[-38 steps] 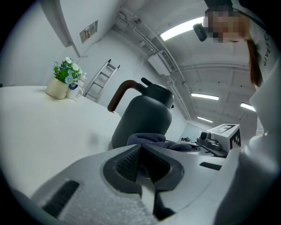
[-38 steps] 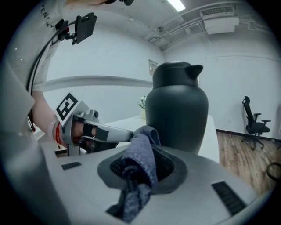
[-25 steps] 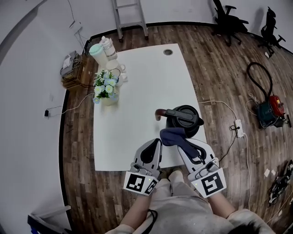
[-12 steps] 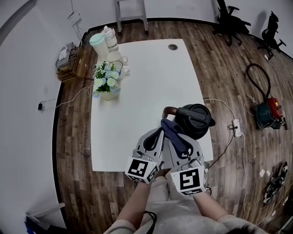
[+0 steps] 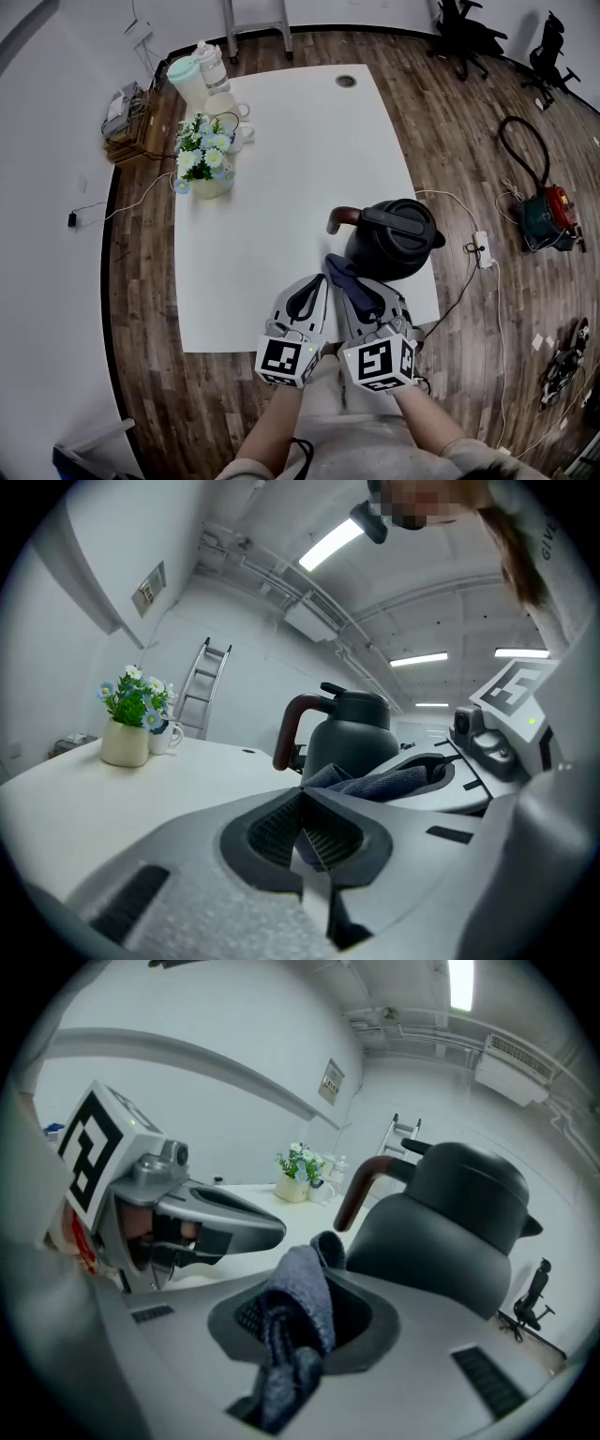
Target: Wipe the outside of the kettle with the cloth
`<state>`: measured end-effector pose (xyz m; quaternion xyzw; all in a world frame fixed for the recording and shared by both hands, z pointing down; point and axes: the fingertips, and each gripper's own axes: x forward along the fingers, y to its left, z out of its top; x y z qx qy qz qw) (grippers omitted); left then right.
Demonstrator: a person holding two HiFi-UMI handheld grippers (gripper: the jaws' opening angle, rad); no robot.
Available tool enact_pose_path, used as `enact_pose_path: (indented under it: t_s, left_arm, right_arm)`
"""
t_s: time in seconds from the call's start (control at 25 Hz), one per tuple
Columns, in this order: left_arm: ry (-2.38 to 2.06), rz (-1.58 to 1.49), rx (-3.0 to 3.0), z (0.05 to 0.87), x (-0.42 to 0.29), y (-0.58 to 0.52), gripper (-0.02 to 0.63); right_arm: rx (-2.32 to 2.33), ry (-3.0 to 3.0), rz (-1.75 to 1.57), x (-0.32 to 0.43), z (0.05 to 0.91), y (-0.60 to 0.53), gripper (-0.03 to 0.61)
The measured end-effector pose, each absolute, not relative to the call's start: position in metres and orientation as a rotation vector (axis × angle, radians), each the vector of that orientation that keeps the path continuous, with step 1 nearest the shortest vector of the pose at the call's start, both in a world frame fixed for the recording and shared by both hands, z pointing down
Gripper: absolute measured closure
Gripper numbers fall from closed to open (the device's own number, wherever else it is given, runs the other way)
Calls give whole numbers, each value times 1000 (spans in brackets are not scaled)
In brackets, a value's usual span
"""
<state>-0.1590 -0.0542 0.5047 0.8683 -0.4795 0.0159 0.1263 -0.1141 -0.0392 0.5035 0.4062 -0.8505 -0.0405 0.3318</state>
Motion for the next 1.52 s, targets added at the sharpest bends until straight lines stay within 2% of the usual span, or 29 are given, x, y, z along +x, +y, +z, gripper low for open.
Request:
enact_pose_path:
  t_s: [0.12,0.24,0.36,0.48,0.68,0.88,1.16,1.52]
  left_arm:
    - [-1398,46,2556,501,-155,-49,606]
    - [-1360,-87,2655,461,-141,-34,606]
    - [-1230,-281,2759,404,-110,-17,606]
    - [-1089,-421,2799,360,-73,-6,606]
    - [-1034,-403,2818,349,-25,-5,606]
    - [-1200,-301,2725,385,7,-11,606]
    - [-1492,-136,2582,458,3,-19,606]
    - [-1664,-203,2133,524,4,-24,606]
  right_arm:
    - [988,-2363,-119,-118,490,-28,511]
    - [882,-2569,-227,-110,443,-4,511]
    - [836,-2666,-321,-77,401,15,511]
    - [870,-2785,-269,-36,364,17,511]
    - [767,-2898,-317,1,332,9,511]
    - [612,-2936,-278,29,367,-3,511]
    - [304,-2905,-97,36,450,-20,511]
    - [42,-2837,-118,38,512,-30,511]
